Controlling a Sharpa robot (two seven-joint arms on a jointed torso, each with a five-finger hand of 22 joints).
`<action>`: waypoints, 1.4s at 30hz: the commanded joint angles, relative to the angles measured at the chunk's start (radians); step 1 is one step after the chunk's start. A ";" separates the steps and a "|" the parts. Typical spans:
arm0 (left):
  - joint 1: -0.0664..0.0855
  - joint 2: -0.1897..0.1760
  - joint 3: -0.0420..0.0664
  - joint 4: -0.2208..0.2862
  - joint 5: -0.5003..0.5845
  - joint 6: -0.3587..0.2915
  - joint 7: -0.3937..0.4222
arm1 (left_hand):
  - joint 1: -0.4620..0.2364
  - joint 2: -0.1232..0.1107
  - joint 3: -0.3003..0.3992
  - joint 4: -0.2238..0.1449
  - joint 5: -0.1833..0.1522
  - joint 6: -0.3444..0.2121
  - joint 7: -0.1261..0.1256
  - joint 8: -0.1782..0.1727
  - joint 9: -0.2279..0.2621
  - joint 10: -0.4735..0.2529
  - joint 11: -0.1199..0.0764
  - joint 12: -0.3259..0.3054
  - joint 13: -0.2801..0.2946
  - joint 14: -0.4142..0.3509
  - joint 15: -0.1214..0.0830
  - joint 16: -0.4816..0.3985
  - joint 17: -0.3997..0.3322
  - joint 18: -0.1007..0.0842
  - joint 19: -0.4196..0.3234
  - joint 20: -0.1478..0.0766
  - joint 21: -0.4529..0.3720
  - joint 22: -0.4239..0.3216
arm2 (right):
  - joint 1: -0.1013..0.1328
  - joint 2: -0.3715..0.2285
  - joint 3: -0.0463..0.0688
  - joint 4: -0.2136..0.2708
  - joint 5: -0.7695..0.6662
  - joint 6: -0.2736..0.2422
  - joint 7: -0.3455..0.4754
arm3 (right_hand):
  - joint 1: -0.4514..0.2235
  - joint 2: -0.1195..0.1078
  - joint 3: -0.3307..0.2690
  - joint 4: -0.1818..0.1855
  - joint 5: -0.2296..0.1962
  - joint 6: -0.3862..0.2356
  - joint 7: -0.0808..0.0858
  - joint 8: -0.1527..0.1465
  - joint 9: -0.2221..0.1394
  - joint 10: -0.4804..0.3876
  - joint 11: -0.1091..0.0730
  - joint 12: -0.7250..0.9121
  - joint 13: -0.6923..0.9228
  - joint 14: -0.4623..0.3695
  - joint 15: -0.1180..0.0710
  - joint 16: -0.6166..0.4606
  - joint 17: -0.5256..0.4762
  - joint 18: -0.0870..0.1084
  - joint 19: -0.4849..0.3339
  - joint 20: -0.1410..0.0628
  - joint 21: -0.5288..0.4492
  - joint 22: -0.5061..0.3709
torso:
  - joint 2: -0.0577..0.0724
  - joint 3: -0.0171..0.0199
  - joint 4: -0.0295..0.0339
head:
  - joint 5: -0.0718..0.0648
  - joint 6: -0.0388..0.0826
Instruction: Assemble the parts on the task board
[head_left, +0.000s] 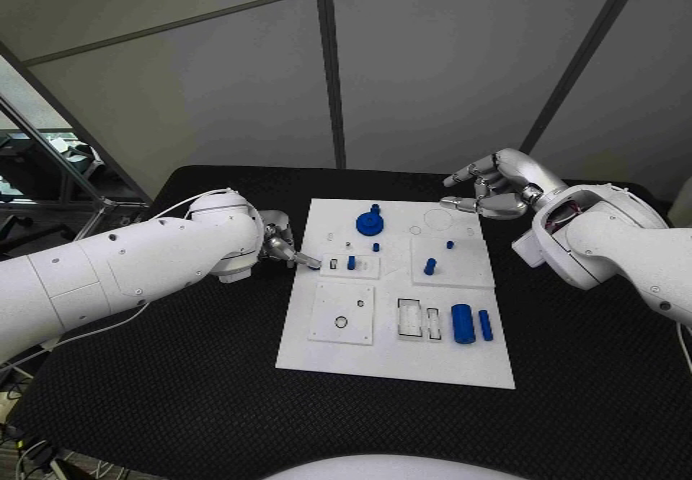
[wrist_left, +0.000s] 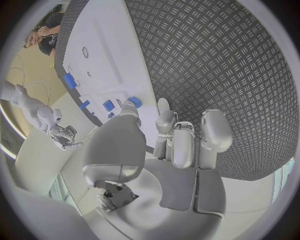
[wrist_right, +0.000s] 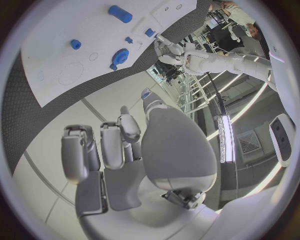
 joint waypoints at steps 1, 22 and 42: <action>0.000 0.004 0.000 -0.002 -0.010 0.026 -0.012 | -0.002 0.008 -0.004 0.000 0.000 -0.006 0.001 0.004 0.001 0.003 -0.001 0.005 0.001 0.075 -0.007 0.006 0.138 -0.026 0.004 -0.002 0.003 0.001 | 0.002 0.001 0.001 0.000 -0.002 0.002 0.004 | -0.010 0.004 0.002 0.002 -0.006 0.006 0.001 -0.006 -0.001 -0.001 -0.003 0.004 0.000 0.042 -0.007 -0.003 0.000 0.004 0.063 -0.004 -0.001 0.196 | 0.000 0.0000 0.0012 | 0.000 -0.002; 0.001 0.013 0.000 -0.010 -0.008 0.055 -0.006 | 0.151 0.127 0.036 -0.044 -0.001 -0.044 0.008 0.007 -0.008 -0.014 0.004 -0.015 -0.013 0.073 -0.003 0.005 0.139 -0.024 -0.006 0.001 -0.005 0.002 | 0.002 0.002 0.001 -0.003 -0.002 0.006 0.005 | -0.010 0.004 0.002 0.002 -0.006 0.006 0.001 -0.006 -0.001 -0.001 -0.003 0.004 0.000 0.042 -0.007 -0.003 0.000 0.004 0.063 -0.004 -0.001 0.196 | -0.001 -0.0003 0.0010 | 0.005 -0.001; 0.001 -0.004 0.000 -0.015 0.047 0.096 0.001 | 0.223 0.198 -0.025 -0.101 -0.001 -0.076 0.045 -0.102 -0.203 -0.057 0.034 -0.096 -0.065 0.065 0.022 -0.006 0.129 -0.018 -0.031 0.024 -0.037 -0.013 | 0.001 0.004 0.001 -0.008 -0.002 0.011 0.005 | -0.011 0.005 0.002 0.003 -0.006 0.007 0.001 -0.006 -0.001 0.000 -0.003 0.007 0.002 0.043 -0.007 -0.002 0.002 0.004 0.063 -0.004 -0.001 0.197 | -0.001 -0.0002 0.0007 | 0.013 0.003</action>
